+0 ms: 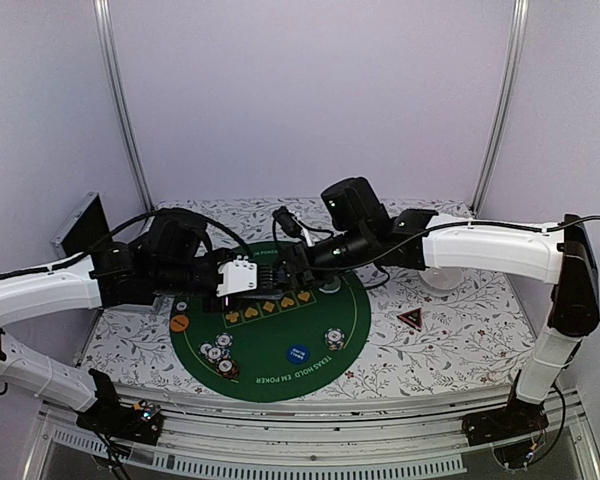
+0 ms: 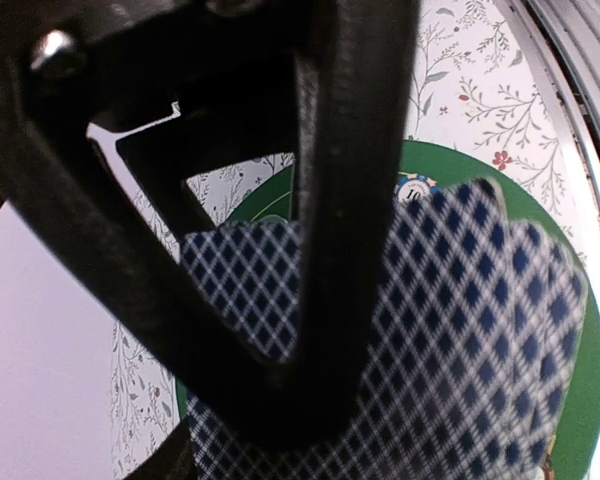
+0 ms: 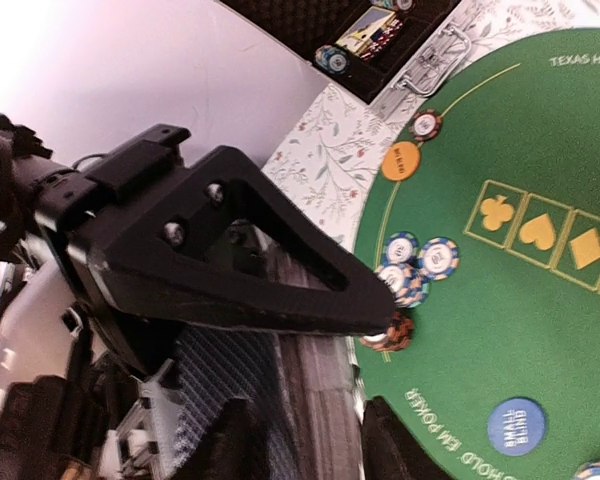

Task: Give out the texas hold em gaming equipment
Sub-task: Pass from the left arm to the right, then pass from the right arm to the left

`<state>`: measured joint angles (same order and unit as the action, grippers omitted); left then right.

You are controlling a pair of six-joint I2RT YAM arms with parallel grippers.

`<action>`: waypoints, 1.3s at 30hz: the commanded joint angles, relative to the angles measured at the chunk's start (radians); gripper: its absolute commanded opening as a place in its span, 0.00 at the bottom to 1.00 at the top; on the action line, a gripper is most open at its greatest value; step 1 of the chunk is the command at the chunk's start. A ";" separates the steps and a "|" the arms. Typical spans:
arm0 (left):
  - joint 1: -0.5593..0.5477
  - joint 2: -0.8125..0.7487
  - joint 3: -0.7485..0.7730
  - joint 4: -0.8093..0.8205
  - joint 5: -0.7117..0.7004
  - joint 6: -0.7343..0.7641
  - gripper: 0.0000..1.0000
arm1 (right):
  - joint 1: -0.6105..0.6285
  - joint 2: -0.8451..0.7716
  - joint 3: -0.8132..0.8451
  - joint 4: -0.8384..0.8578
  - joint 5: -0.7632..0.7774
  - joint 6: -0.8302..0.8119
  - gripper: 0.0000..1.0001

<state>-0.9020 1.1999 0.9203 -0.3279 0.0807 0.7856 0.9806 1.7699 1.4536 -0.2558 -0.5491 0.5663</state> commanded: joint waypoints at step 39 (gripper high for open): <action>0.032 0.061 0.118 -0.102 0.087 -0.062 0.44 | 0.001 -0.068 -0.046 0.057 0.036 -0.064 0.34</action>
<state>-0.8825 1.2888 1.0351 -0.4740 0.1875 0.7094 0.9813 1.7489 1.4139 -0.1944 -0.5594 0.4889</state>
